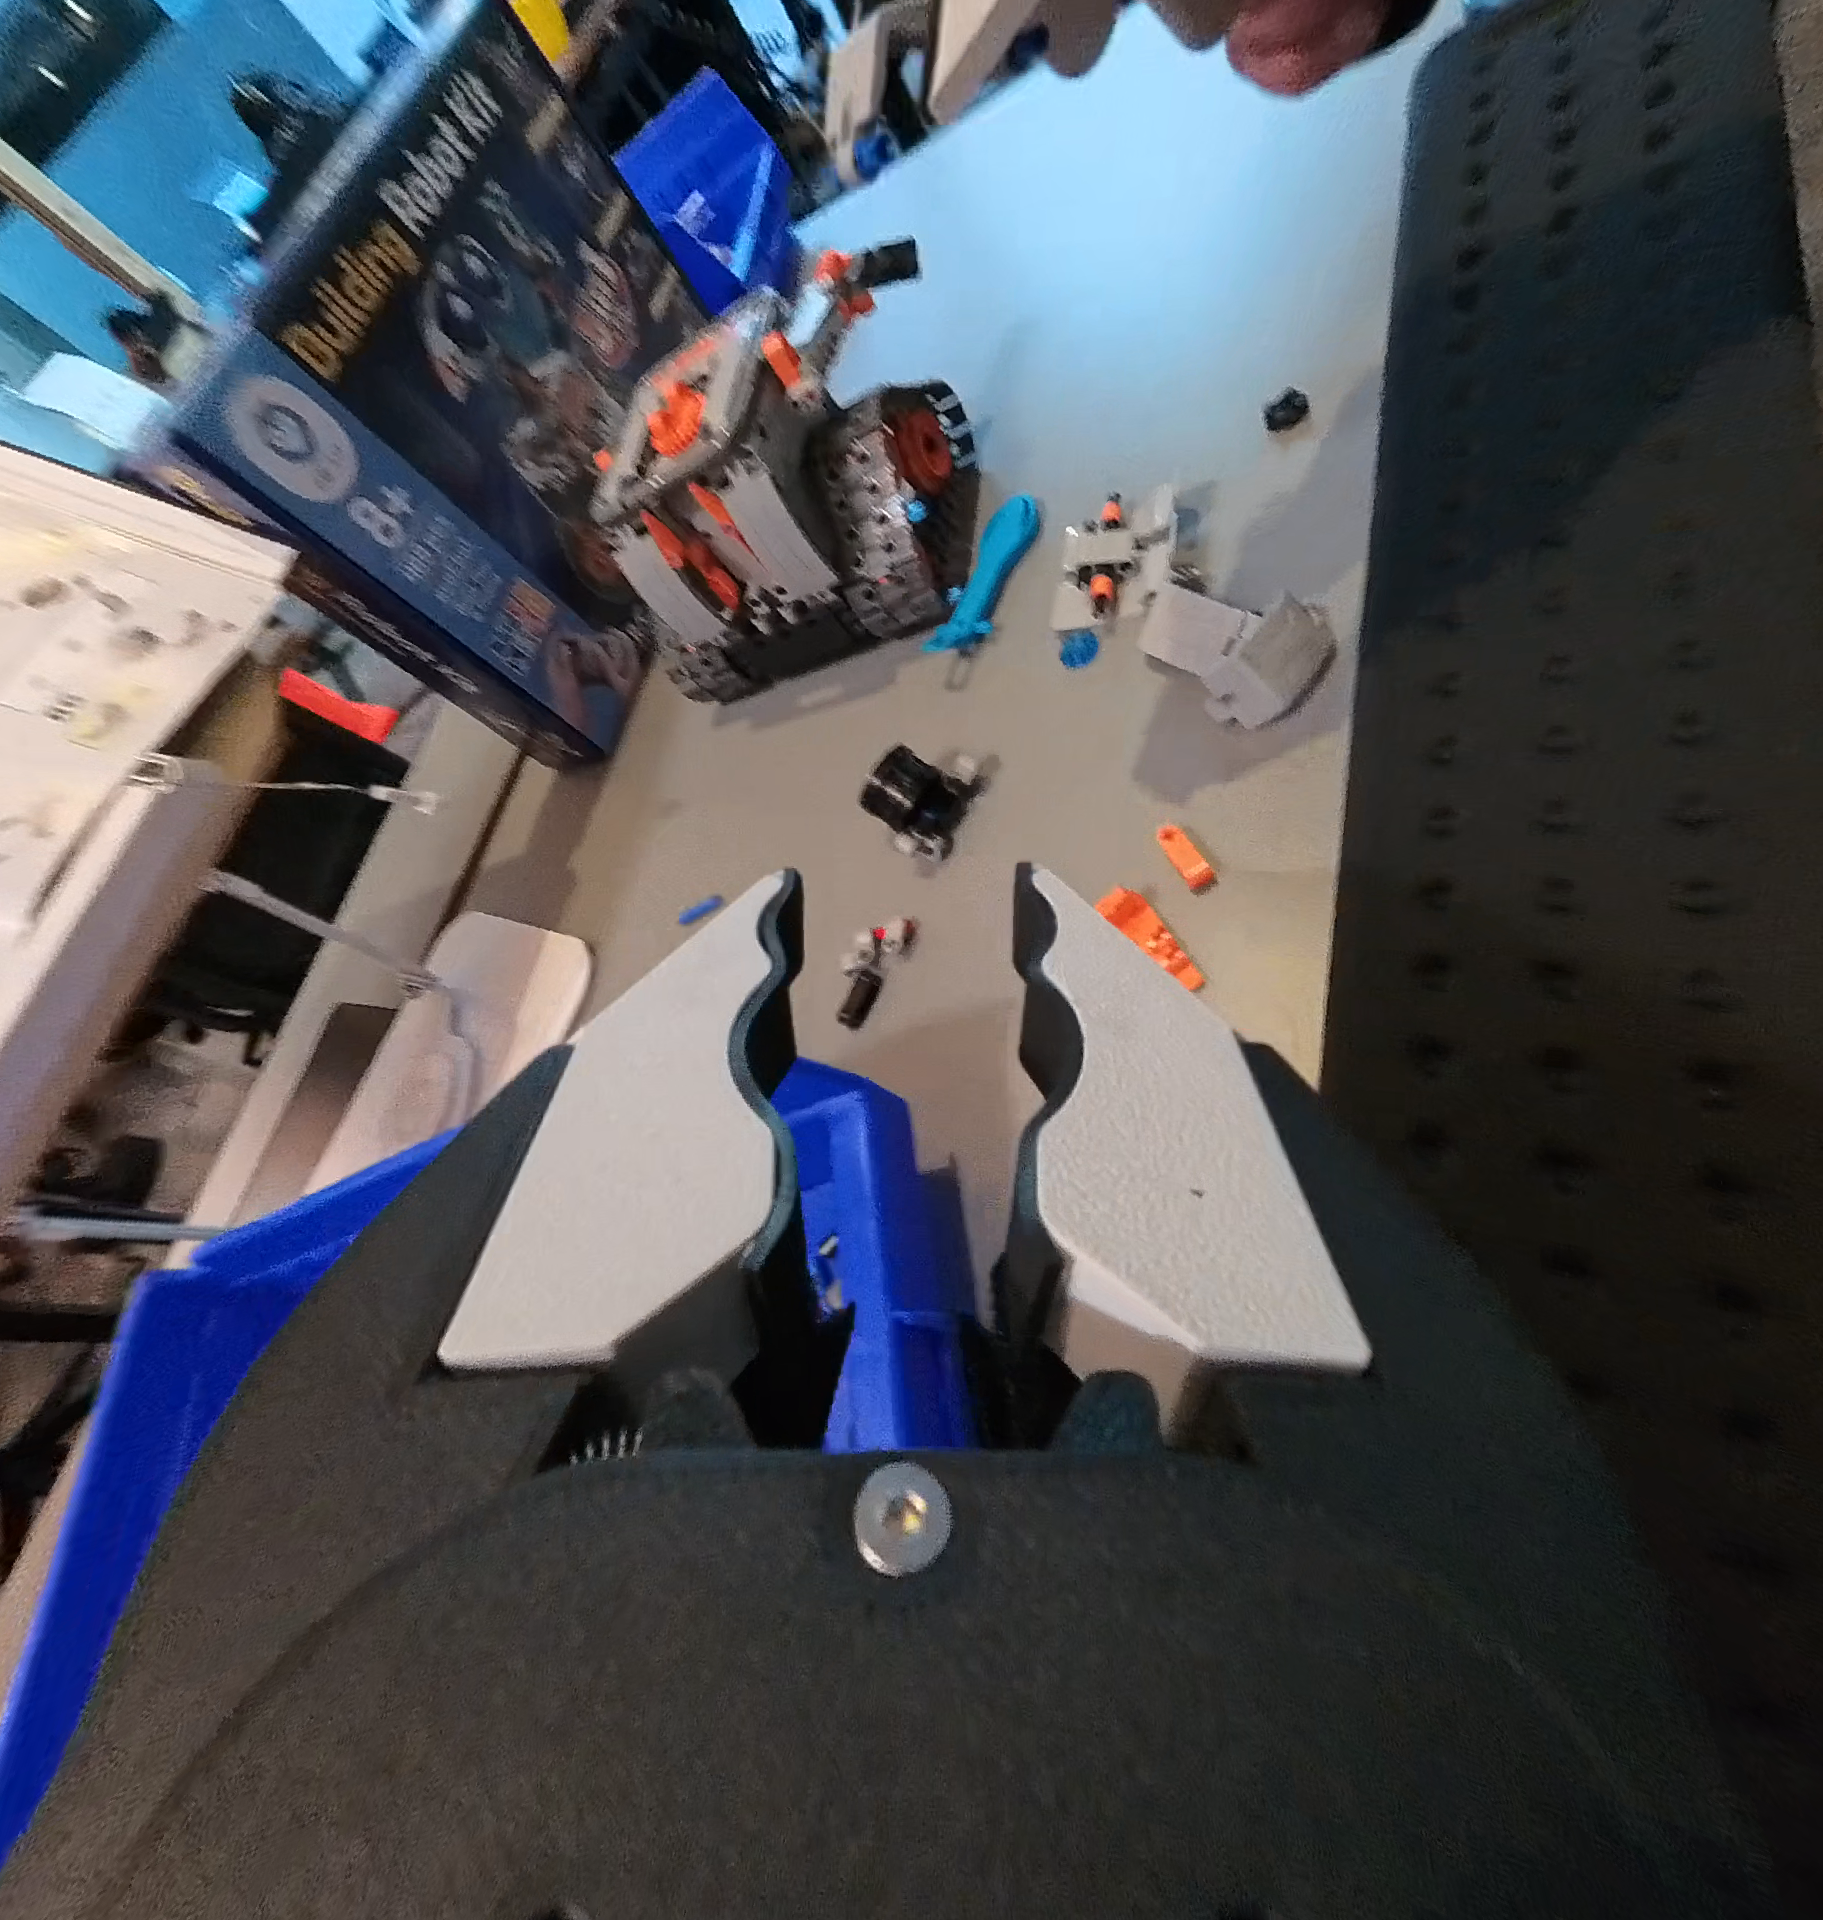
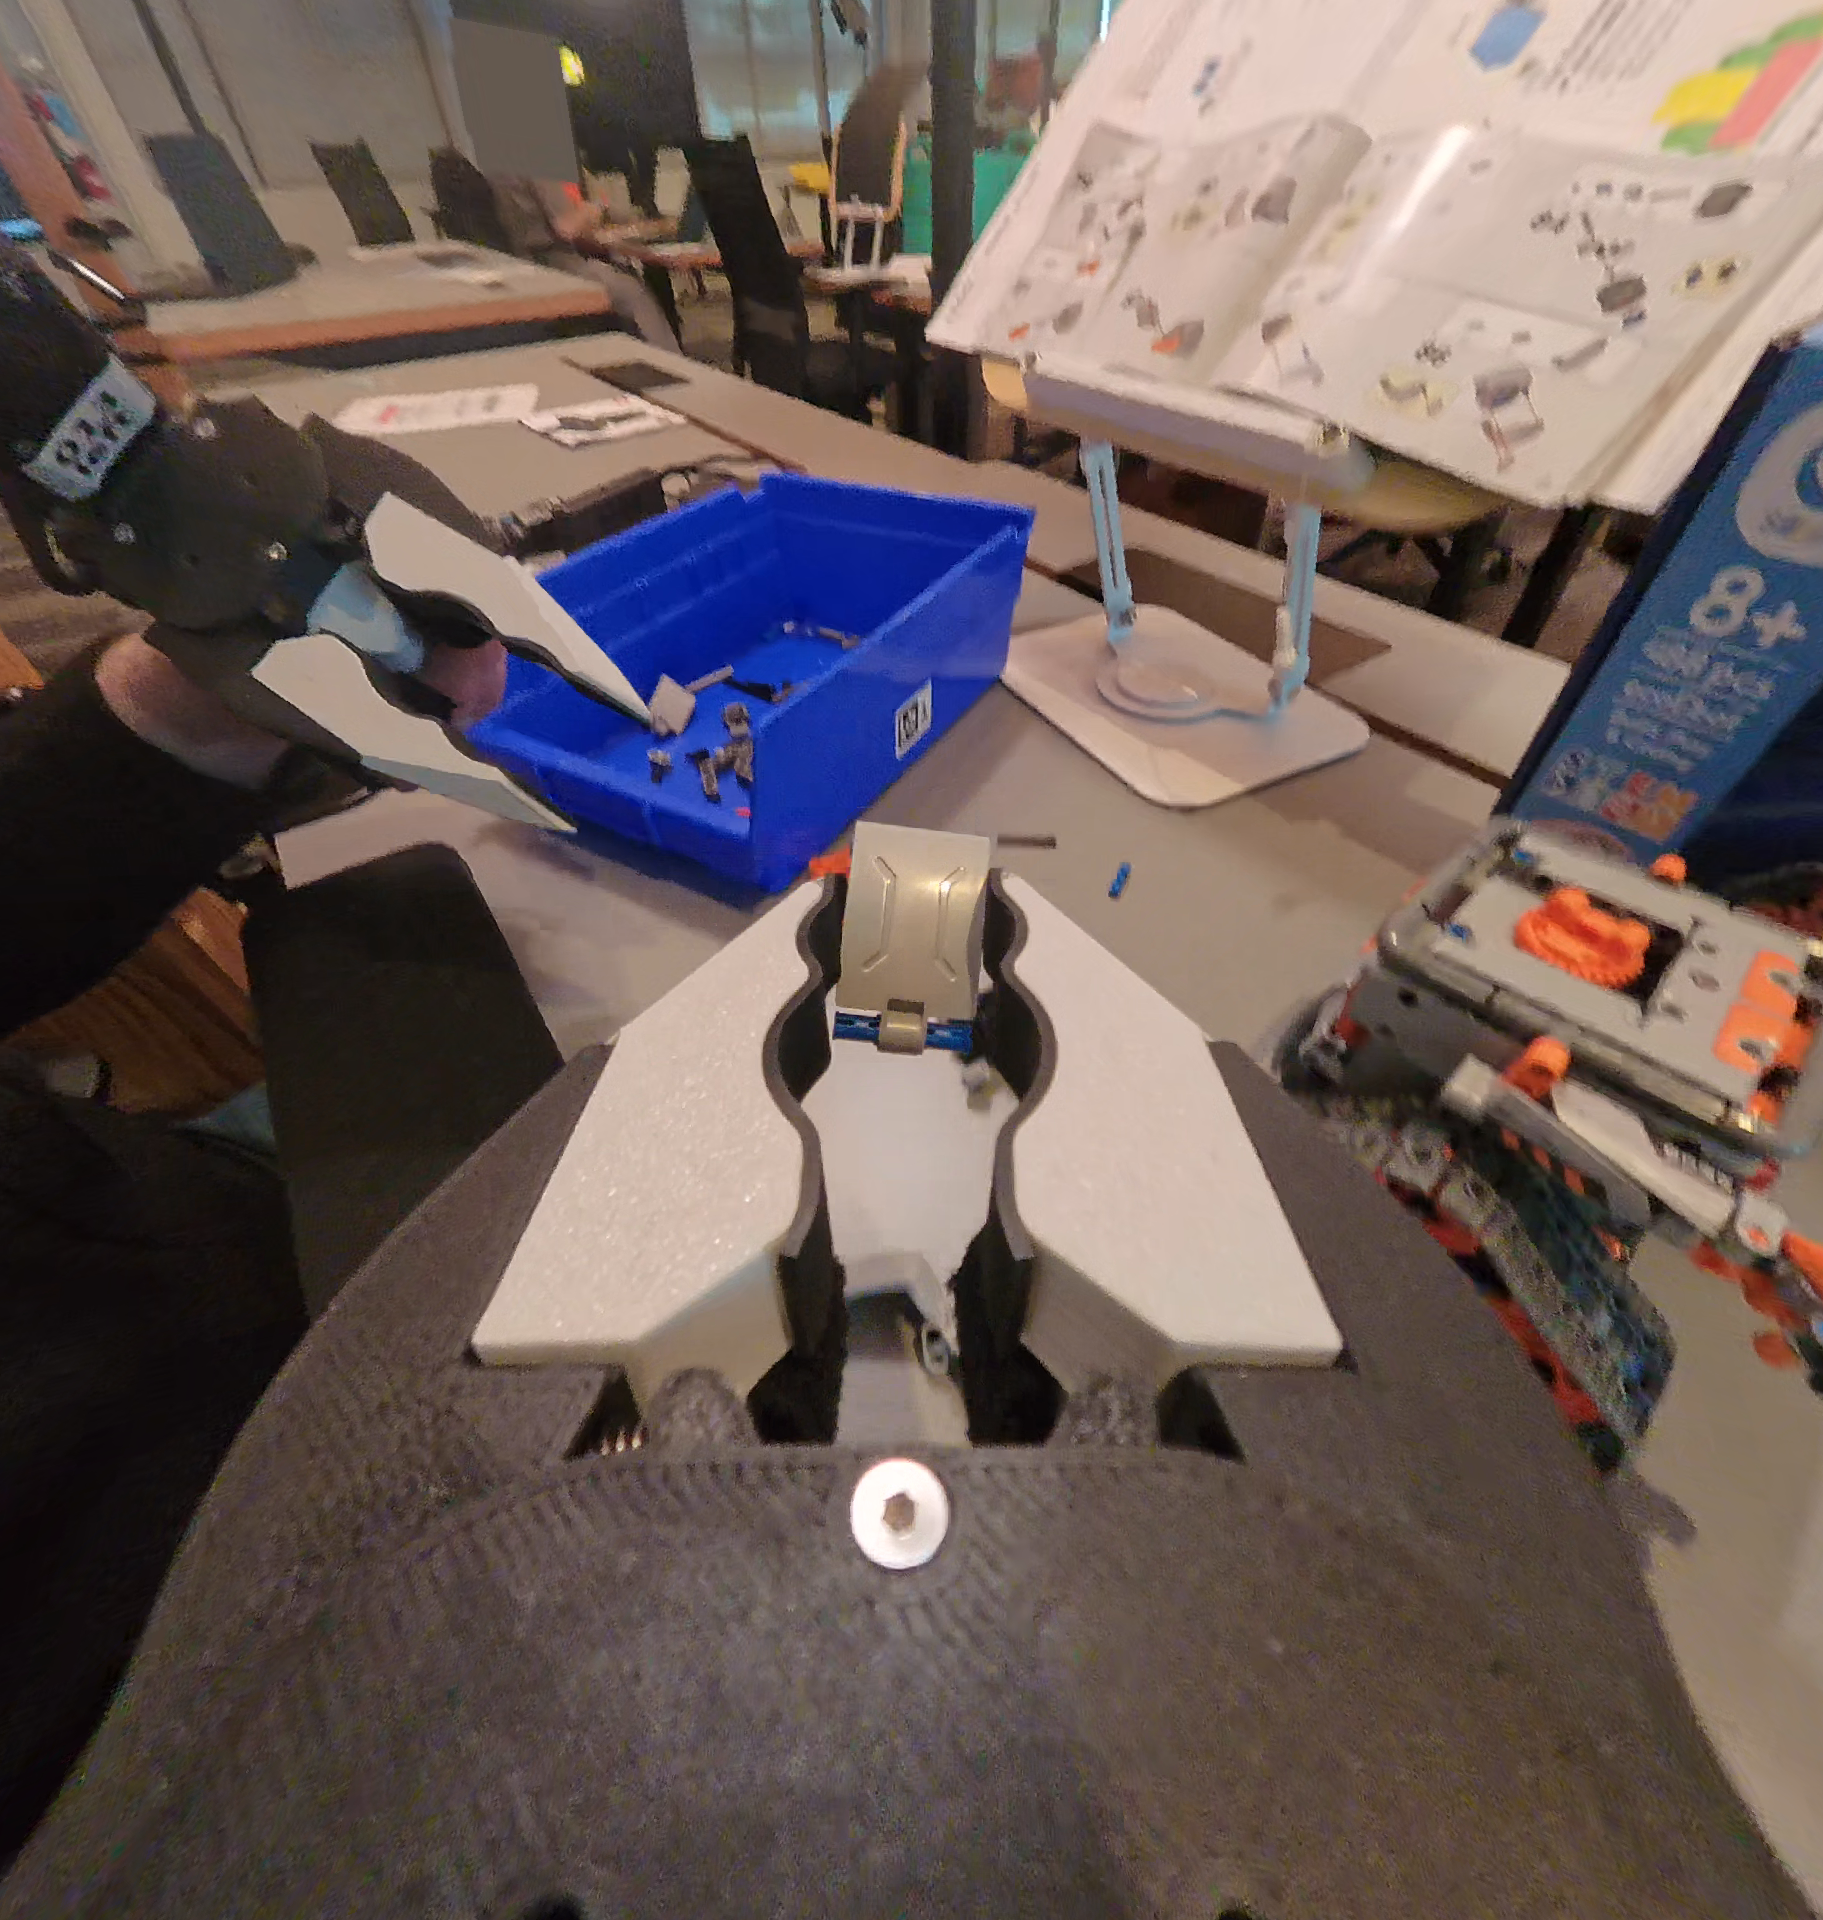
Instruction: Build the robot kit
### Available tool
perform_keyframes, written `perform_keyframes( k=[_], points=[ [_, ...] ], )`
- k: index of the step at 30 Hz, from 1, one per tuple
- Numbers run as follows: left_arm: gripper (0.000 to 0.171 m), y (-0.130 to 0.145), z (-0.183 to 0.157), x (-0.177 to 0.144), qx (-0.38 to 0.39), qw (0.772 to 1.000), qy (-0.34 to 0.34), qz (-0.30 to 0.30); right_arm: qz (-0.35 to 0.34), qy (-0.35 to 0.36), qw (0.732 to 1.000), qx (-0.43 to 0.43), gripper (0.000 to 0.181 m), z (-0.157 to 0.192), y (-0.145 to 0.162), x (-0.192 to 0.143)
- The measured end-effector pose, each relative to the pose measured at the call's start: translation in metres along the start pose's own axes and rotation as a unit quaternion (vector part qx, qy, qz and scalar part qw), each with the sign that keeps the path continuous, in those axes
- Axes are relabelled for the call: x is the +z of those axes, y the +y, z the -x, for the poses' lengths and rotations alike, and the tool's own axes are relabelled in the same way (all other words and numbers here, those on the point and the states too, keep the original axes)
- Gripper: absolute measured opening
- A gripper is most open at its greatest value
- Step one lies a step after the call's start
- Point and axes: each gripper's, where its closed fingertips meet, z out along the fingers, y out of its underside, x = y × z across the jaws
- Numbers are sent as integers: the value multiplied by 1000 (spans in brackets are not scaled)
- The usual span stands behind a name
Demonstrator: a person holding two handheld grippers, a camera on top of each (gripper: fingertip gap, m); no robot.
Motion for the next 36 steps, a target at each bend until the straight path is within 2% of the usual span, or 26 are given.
perform_keyframes(
  k=[4,10,13,17,22,27,32,36],
  points=[
    [40,10,-17,15,-7,999,35,24,48,21,999,8,25,-11,33,-15],
    [39,-2,-46,36,-17,996,83,17,137,80,987,21,25,-45,92,-50],
    [39,-11,-71,58,-11,992,125,23,180,93,978,52,25,-62,125,-65],
    [38,-16,-94,91,32,985,163,51,233,112,964,58,25,-81,158,-75],
    [35,-19,-106,115,57,974,209,72,270,119,954,57,25,-91,175,-75],
    [28,-12,-115,129,66,962,247,99,316,108,941,56,25,-89,190,-75],
    [10,-10,-117,126,39,958,270,92,328,94,938,53,32,-86,193,-75],
    [0,-2,-114,117,18,952,286,108,311,77,946,55,25,-82,187,-75]
  ],
)
